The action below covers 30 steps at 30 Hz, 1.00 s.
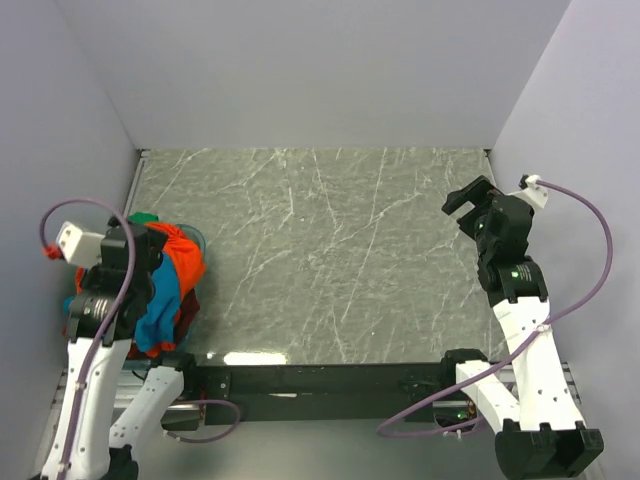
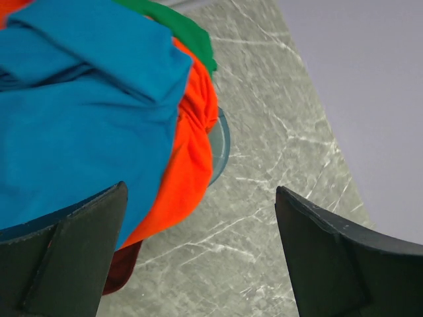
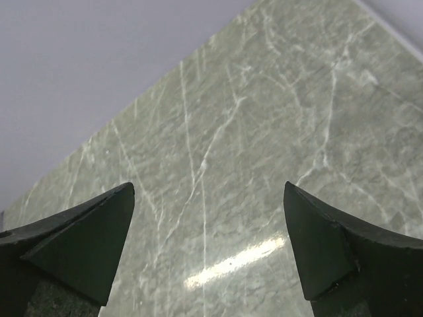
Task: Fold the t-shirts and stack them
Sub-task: Grab the tshirt from the pile
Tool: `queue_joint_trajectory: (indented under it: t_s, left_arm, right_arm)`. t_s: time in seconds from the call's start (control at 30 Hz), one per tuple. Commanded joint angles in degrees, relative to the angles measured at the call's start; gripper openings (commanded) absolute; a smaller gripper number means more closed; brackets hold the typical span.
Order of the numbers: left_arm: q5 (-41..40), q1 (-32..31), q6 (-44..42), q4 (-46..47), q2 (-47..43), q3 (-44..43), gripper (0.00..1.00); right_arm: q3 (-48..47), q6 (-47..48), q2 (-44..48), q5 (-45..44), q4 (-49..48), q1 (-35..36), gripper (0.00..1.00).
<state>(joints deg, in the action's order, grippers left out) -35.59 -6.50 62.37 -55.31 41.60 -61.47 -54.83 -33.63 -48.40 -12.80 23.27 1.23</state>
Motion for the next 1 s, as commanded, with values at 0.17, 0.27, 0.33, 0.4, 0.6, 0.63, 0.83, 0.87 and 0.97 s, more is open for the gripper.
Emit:
queue_joint_trajectory:
  t_s: [0.17, 0.27, 0.33, 0.4, 0.6, 0.63, 0.83, 0.87, 0.97]
  left_arm:
    - [-5.3, 0.3, 7.7, -10.5, 5.1, -2.2, 0.99]
    - [-2.9, 1.5, 6.6, -8.2, 10.2, -1.9, 1.00]
    - [-3.9, 3.0, 8.2, -7.6, 13.2, -1.9, 0.99]
    - [-5.6, 4.5, 9.5, -7.2, 15.5, -1.8, 0.99]
    - [-3.8, 11.3, 6.6, -1.0, 21.4, -0.8, 1.00]
    - [-3.2, 13.3, 5.8, 0.2, 22.4, -0.8, 0.99]
    - [2.2, 18.5, 0.9, 6.9, 28.5, -0.8, 0.95]
    - [2.4, 18.7, 0.7, 7.5, 29.1, -0.8, 0.95]
    - [2.1, 19.9, 0.3, 8.9, 31.0, -0.3, 0.92]
  right_arm:
    - [2.4, 3.7, 3.0, 7.1, -1.6, 0.1, 1.00]
    - [1.7, 1.4, 2.2, 5.7, 0.1, 0.0, 1.00]
    - [1.5, 2.2, 1.6, 8.3, -0.2, 0.0, 1.00]
    - [1.8, 2.6, 1.1, 10.5, -0.7, 0.0, 1.00]
    - [2.7, 2.1, 0.8, 13.9, -1.7, 0.0, 1.00]
    - [3.0, 2.3, 0.9, 14.1, -2.3, 0.0, 1.00]
    - [2.4, 4.3, 0.7, 15.5, -1.3, 0.0, 0.99]
    - [2.2, 4.4, 0.3, 15.8, -1.2, 0.0, 0.99]
    - [2.1, 4.6, -0.8, 17.1, -1.2, 0.0, 0.99]
